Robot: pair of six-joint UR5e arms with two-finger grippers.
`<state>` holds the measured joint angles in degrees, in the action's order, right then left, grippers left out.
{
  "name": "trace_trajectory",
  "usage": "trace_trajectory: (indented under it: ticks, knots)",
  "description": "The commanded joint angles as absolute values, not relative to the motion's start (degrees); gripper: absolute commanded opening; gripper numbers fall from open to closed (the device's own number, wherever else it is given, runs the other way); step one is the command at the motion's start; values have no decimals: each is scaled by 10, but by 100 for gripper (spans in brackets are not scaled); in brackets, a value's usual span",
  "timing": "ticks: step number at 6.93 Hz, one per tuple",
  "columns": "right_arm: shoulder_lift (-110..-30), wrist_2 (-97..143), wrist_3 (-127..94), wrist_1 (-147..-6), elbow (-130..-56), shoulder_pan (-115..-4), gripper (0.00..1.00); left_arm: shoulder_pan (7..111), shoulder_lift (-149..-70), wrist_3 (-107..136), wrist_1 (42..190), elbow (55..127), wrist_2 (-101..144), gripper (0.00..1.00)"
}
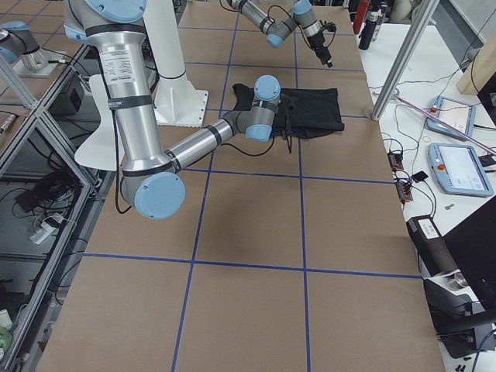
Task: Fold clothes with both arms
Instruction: 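Move the right gripper down to the shirt's folded edge nearest it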
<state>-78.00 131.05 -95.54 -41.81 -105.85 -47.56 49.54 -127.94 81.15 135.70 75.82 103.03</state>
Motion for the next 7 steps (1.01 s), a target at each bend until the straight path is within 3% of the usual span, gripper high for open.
trace_trajectory:
  ticks: [1, 4, 7]
  knots:
    - [-773, 1230, -882, -471, -1066, -419, 98, 499, -1220, 797, 1273, 888, 1047, 100]
    - [-674, 1055, -729, -758, -1112, -277, 99, 499, -1184, 791, 1257, 933, 1074, 100]
    - [-622, 923, -679, -886, -1106, -174, 99, 500, -1167, 791, 1259, 938, 1083, 100]
